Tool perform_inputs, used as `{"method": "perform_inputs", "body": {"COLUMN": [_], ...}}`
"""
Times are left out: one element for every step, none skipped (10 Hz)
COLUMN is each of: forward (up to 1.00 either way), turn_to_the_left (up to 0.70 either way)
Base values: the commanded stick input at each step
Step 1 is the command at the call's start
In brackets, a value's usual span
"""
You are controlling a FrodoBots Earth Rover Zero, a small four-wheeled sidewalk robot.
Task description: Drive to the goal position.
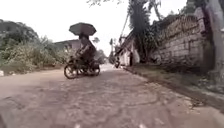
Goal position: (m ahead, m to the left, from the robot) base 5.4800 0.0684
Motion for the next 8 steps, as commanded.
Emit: {"method": "perform_inputs", "body": {"forward": [0.85, 0.85, 0.85, 0.85, 0.85, 0.85, 0.85, 0.85], "turn_to_the_left": [0.0, 0.0, 0.0, 0.0, 0.0, 0.0, 0.0, 0.0]}}
